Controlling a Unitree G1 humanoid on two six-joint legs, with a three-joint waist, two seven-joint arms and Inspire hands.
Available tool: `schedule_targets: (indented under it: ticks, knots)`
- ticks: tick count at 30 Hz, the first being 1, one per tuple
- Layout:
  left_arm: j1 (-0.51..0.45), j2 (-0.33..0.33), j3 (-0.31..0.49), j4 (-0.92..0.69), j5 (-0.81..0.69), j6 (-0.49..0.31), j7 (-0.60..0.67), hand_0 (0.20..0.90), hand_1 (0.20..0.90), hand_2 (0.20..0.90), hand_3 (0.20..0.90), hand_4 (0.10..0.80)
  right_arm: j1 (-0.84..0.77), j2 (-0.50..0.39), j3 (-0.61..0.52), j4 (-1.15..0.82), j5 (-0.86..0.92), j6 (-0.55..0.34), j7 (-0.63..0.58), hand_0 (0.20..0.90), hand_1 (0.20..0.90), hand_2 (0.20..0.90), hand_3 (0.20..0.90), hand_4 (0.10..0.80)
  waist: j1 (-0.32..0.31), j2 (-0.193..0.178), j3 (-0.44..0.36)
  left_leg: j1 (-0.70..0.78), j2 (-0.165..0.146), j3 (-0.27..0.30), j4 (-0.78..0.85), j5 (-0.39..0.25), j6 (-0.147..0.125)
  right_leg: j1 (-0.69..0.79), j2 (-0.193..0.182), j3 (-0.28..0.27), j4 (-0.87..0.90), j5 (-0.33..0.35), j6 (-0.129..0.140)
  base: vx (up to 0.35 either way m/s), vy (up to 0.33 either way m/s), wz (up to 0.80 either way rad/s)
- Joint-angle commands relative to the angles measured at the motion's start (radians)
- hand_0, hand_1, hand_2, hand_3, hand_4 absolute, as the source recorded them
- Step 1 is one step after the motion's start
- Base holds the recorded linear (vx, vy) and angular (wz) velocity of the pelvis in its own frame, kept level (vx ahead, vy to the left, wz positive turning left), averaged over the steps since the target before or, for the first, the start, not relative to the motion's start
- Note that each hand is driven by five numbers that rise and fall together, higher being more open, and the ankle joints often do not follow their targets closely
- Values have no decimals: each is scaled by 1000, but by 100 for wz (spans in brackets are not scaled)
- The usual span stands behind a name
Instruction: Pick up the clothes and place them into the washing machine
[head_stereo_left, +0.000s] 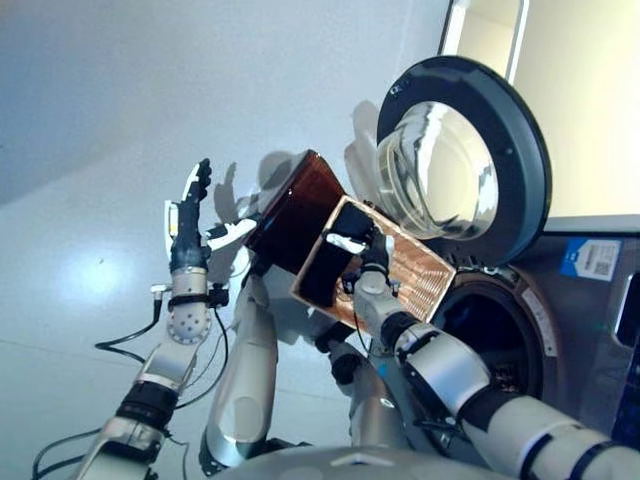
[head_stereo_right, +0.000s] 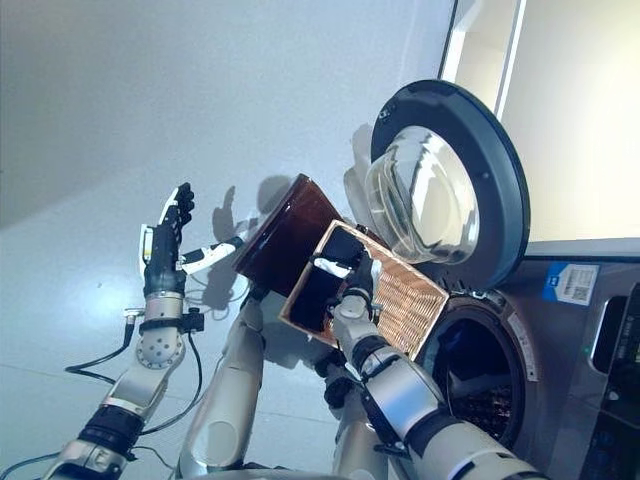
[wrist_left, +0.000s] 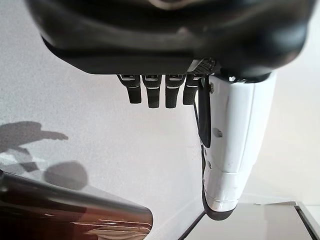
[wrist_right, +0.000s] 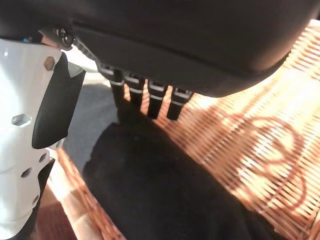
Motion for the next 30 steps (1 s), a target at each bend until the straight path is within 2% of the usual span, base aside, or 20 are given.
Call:
schedule_targets:
  ticks: [1, 12, 25, 26, 30]
  knots:
    - [22, 40, 28, -76, 2, -69, 15, 900, 900, 900, 900, 800, 11, 41, 29, -33, -37, -55, -21, 900, 900, 900, 900, 800, 5, -23, -3, -65, -24, 40, 12, -72, -30, 165, 36, 45, -187, -4, 36, 0, 0, 0]
    - [20, 55, 31, -73, 2, -64, 20, 900, 900, 900, 900, 800, 20, 69, 50, -35, -25, -64, -18, 900, 900, 900, 900, 800, 23, -28, 7, -79, -37, 34, 17, -70, -32, 173, 36, 29, -189, -8, 37, 0, 1, 3]
    - [9, 50, 13, -67, 7, -68, 36, 900, 900, 900, 900, 800, -48, 7, -31, 6, -27, -51, -55, 900, 900, 900, 900, 800, 40, 17, 51, -126, -49, 37, 48, -75, -24, 131, 16, 22, -139, -17, 39, -3, 17, 3]
    - [7, 52, 11, -66, 7, -67, 38, 900, 900, 900, 900, 800, -52, 6, -33, 3, -30, -53, -59, 200, 200, 200, 200, 300, 39, 19, 50, -127, -51, 38, 48, -76, -22, 130, 15, 22, -139, -17, 39, 0, 0, 0]
    - [15, 58, 15, -75, 11, -67, 44, 900, 900, 900, 900, 800, -56, 13, -33, 0, -32, -55, -62, 200, 200, 200, 200, 300, 32, 19, 41, -129, -53, 41, 48, -77, -19, 126, 14, 26, -137, -17, 40, 1, 16, 3]
